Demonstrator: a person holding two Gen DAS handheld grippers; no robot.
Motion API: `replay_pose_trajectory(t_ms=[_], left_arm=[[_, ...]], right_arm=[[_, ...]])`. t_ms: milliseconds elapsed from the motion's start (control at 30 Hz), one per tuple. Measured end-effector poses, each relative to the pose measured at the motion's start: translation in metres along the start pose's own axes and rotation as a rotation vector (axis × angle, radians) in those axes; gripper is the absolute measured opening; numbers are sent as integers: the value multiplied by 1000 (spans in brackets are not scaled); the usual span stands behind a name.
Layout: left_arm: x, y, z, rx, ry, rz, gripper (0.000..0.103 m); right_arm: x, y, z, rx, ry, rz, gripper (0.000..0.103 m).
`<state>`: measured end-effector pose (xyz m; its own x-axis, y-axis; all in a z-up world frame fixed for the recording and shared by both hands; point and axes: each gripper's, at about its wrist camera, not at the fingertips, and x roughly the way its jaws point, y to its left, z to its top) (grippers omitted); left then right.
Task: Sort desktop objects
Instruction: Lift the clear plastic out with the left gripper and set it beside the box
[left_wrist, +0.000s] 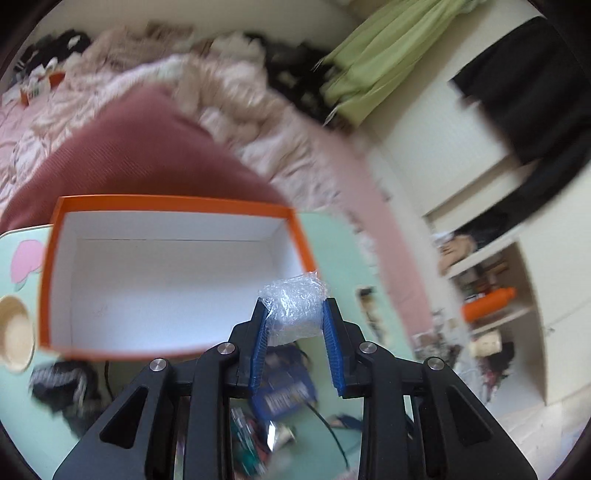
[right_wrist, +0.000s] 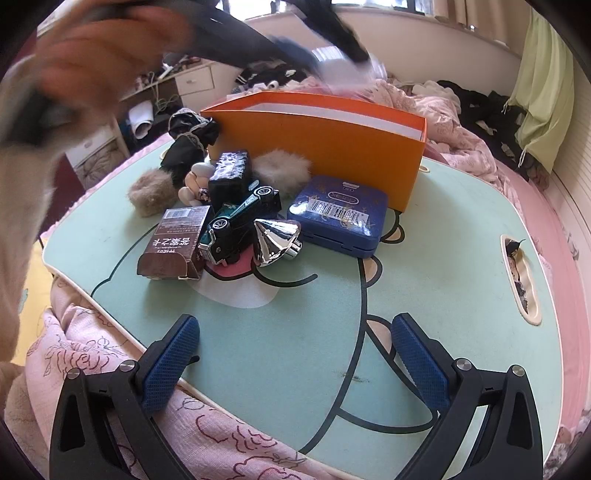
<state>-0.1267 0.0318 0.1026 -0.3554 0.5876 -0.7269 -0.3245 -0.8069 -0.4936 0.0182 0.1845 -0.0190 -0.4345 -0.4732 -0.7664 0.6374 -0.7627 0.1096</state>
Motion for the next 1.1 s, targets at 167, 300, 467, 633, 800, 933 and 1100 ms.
replay_pose_trajectory(t_ms=[167, 300, 467, 633, 800, 933, 1100], left_arm=[[-40, 18, -46, -17, -68, -9, 31], [-43, 41, -67, -29, -84, 4, 42], [-47, 71, -76, -131, -121, -68, 66], [-76, 85, -98, -164, -231, -44, 71], [-86, 68, -146, -61, -257, 228, 73], [-66, 59, -189, 7, -240, 448, 73], [-48, 64, -208, 45, -281, 556, 75]], right_arm=[[1, 0, 0, 1, 0, -1, 103], [0, -1, 0, 3, -1, -3, 103], [1, 0, 1, 4, -2, -3, 103], [0, -1, 0, 4, -2, -3, 103], [0, -1, 0, 4, -2, -4, 103], [0, -1, -1, 5, -2, -5, 103], [1, -5, 0, 5, 0, -8, 103]])
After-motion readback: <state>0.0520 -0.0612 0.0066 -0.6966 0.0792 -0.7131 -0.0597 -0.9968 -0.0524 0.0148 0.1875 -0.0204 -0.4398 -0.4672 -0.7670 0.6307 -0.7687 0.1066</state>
